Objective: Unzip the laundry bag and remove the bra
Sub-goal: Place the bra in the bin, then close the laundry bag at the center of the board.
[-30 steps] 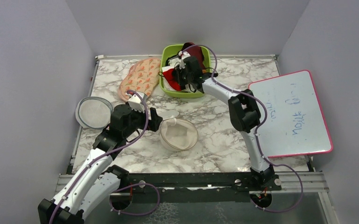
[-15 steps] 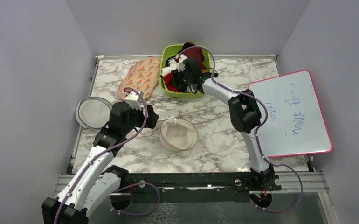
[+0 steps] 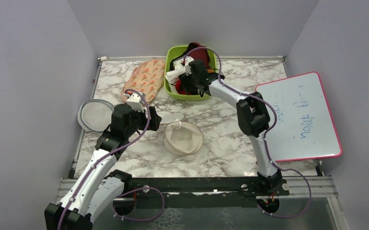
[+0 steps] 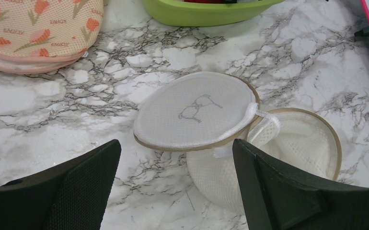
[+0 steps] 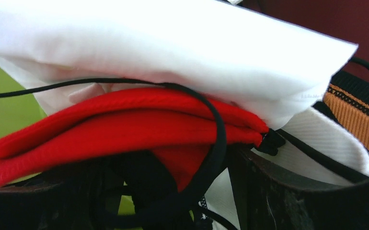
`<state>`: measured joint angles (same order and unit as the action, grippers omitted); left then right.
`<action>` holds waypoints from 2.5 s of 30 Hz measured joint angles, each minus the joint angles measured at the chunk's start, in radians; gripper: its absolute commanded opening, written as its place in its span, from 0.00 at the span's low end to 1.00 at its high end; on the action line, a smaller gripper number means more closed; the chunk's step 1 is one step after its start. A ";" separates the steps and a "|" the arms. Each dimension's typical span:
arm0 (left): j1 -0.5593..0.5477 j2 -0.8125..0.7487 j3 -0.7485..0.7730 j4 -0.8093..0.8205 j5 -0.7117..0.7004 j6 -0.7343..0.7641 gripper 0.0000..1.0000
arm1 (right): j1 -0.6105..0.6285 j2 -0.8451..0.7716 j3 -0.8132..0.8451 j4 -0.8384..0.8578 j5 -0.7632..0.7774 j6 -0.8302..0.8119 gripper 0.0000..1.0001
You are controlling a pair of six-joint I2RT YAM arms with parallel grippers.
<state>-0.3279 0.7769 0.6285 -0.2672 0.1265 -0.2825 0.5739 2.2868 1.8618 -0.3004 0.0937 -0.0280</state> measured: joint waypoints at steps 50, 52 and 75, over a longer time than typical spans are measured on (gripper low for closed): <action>0.043 0.189 -0.019 -0.132 -0.066 -0.863 0.77 | -0.007 -1.281 -0.926 -0.003 -0.330 0.133 0.76; 0.049 0.193 -0.039 -0.130 -0.066 -0.933 0.82 | -0.007 -1.336 -0.940 -0.014 -0.329 0.129 0.76; 0.165 0.476 -0.195 0.470 0.151 -1.086 0.37 | -0.007 -1.526 -1.044 -0.059 -0.278 0.127 0.77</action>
<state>-0.1627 1.2530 0.4335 0.2024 0.2771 -1.3685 0.5671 0.7605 0.8177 -0.3595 -0.1841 0.0994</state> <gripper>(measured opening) 0.427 0.768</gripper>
